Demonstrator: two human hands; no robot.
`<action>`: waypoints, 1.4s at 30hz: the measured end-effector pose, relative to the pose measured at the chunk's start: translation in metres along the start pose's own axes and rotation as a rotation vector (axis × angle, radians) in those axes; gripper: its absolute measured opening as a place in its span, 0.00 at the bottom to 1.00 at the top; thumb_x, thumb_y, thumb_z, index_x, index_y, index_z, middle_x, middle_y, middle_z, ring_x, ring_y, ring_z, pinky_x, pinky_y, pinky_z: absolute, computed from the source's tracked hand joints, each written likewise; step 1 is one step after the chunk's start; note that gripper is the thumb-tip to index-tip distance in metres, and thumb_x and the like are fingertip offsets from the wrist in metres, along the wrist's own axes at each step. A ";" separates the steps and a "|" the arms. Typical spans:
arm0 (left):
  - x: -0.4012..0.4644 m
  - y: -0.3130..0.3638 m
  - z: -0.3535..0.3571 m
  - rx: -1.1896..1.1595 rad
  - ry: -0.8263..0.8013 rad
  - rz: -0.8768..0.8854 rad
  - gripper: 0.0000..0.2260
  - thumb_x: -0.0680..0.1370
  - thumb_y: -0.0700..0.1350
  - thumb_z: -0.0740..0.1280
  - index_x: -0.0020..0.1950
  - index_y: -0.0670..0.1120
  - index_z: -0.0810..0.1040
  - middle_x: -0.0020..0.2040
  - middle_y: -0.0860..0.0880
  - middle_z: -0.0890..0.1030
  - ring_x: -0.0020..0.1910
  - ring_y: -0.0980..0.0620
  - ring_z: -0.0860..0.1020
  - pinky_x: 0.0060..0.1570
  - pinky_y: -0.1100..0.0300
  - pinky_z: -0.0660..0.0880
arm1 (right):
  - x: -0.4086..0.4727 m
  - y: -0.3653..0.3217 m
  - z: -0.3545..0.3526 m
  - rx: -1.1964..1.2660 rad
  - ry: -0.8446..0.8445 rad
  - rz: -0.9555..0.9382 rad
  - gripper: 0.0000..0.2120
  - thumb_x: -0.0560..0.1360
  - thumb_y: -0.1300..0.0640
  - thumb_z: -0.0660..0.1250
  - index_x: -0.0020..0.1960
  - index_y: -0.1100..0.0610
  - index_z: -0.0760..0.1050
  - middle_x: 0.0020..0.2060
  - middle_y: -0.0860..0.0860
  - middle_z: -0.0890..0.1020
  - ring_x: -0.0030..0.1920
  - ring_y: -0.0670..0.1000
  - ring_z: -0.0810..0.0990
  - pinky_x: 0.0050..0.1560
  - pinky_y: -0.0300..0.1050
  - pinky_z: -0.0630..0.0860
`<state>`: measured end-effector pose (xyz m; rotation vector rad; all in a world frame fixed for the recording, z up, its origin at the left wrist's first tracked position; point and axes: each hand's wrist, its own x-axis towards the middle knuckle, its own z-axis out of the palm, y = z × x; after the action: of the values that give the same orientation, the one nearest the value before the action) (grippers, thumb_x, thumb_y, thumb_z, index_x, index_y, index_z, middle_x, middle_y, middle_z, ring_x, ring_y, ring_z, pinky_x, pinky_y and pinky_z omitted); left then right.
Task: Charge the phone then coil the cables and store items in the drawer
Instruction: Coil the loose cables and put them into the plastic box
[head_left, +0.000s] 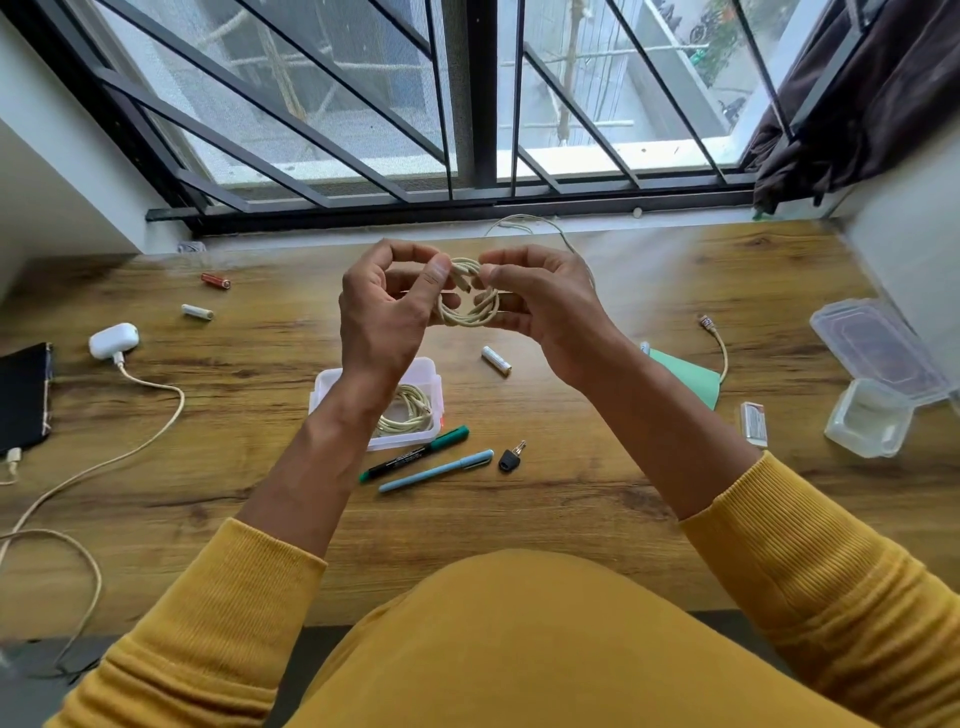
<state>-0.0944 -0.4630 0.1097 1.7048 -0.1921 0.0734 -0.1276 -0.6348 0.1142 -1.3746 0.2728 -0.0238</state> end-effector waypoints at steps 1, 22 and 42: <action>0.000 -0.001 -0.001 -0.019 0.000 -0.022 0.09 0.82 0.45 0.73 0.59 0.42 0.82 0.47 0.44 0.88 0.45 0.44 0.88 0.45 0.46 0.86 | 0.001 0.002 0.000 -0.010 0.014 0.007 0.12 0.78 0.66 0.73 0.60 0.67 0.80 0.51 0.67 0.86 0.49 0.65 0.87 0.54 0.57 0.85; -0.033 -0.055 -0.080 0.072 0.075 -0.392 0.02 0.80 0.39 0.75 0.52 0.42 0.87 0.40 0.43 0.88 0.40 0.43 0.87 0.42 0.53 0.86 | -0.005 0.061 0.057 -0.090 0.042 0.194 0.11 0.74 0.71 0.76 0.55 0.68 0.82 0.50 0.68 0.86 0.49 0.64 0.88 0.49 0.58 0.87; -0.017 -0.090 -0.098 0.604 -0.057 -0.328 0.10 0.76 0.50 0.79 0.36 0.49 0.87 0.29 0.55 0.84 0.28 0.58 0.83 0.37 0.62 0.82 | 0.008 0.099 0.103 -1.158 0.180 -0.091 0.08 0.71 0.60 0.72 0.43 0.48 0.87 0.38 0.47 0.87 0.42 0.52 0.85 0.43 0.51 0.85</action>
<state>-0.0895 -0.3529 0.0334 2.3206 0.0820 -0.1792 -0.1126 -0.5173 0.0336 -2.5427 0.3979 -0.0724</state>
